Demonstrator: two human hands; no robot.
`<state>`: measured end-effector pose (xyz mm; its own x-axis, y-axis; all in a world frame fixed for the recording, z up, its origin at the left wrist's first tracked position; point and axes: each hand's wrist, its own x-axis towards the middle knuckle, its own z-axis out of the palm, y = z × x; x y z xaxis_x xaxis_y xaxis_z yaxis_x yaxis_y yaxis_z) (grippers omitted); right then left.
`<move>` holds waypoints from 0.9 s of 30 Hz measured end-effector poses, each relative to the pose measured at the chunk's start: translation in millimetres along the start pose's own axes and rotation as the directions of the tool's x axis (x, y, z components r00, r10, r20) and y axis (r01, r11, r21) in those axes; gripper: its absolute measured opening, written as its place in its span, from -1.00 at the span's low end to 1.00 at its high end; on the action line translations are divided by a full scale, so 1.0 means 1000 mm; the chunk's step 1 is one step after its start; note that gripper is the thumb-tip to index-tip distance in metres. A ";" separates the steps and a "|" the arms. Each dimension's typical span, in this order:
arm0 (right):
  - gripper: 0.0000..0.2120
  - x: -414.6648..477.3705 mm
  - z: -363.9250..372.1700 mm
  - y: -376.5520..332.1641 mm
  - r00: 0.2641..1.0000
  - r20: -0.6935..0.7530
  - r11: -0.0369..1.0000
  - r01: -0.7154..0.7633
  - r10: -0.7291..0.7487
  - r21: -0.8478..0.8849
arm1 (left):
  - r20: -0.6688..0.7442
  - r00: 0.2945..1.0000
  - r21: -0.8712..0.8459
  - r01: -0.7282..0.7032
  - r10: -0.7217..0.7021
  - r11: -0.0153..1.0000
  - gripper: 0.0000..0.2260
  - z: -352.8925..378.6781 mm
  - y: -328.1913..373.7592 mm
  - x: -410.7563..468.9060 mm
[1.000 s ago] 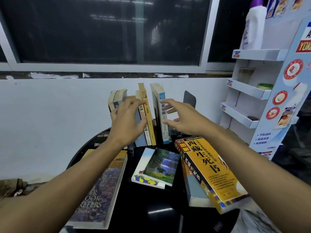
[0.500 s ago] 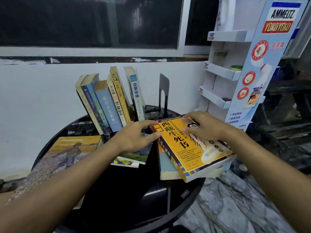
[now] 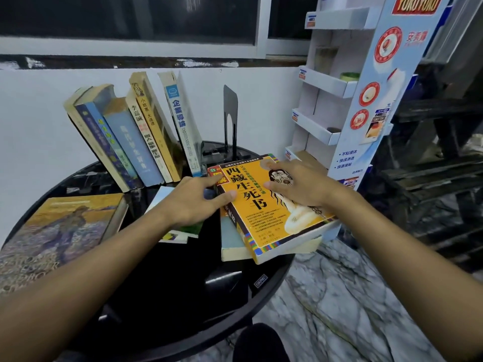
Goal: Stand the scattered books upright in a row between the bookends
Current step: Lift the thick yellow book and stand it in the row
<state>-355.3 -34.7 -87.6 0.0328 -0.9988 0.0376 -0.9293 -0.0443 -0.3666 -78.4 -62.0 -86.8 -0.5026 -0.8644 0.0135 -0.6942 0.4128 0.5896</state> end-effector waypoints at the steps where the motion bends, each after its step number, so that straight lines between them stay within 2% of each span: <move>1: -0.25 -0.001 0.001 0.000 1.000 -0.001 1.000 -0.009 0.009 0.016 | 0.007 1.000 -0.008 -0.006 0.006 1.000 -0.40 0.000 0.000 0.001; 4: -0.17 -0.005 0.003 -0.003 0.999 -0.011 0.997 -0.042 0.043 0.060 | 0.043 0.999 -0.066 -0.008 0.011 0.998 -0.32 -0.002 -0.005 0.004; 8: -0.31 -0.013 0.000 -0.007 0.997 -0.042 0.988 -0.056 0.063 0.142 | 0.076 0.997 -0.184 0.022 -0.008 0.983 -0.29 -0.003 -0.014 0.010; 11: -0.32 -0.015 -0.004 -0.008 0.996 -0.046 0.975 -0.065 0.077 0.212 | 0.075 0.997 -0.259 0.034 -0.015 0.965 -0.24 -0.002 -0.016 0.013; 15: -0.36 -0.014 -0.007 -0.005 0.990 -0.074 0.942 -0.088 0.118 0.323 | 0.046 0.999 -0.330 0.025 -0.010 0.944 -0.28 0.000 -0.013 0.013; 18: -0.46 -0.013 -0.008 -0.006 0.984 -0.098 0.908 -0.099 0.151 0.406 | 0.003 1.000 -0.405 0.008 -0.007 0.914 -0.24 -0.001 -0.013 0.011; 22: -0.51 -0.017 -0.013 -0.011 0.983 -0.124 0.849 -0.050 0.134 0.525 | -0.100 0.995 -0.487 -0.076 0.031 0.870 -0.23 -0.005 -0.009 0.006; 27: -0.45 -0.019 -0.029 -0.024 0.951 -0.290 0.860 0.060 0.105 0.506 | -0.171 0.981 -0.666 -0.184 0.093 0.723 -0.26 -0.020 0.007 -0.002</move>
<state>-344.5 -14.4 -52.8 -0.1726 -0.9482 0.2667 -0.6112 -0.1092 -0.7839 -71.9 -63.2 -66.6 -0.4692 -0.8588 0.2059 -0.0661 0.2666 0.9615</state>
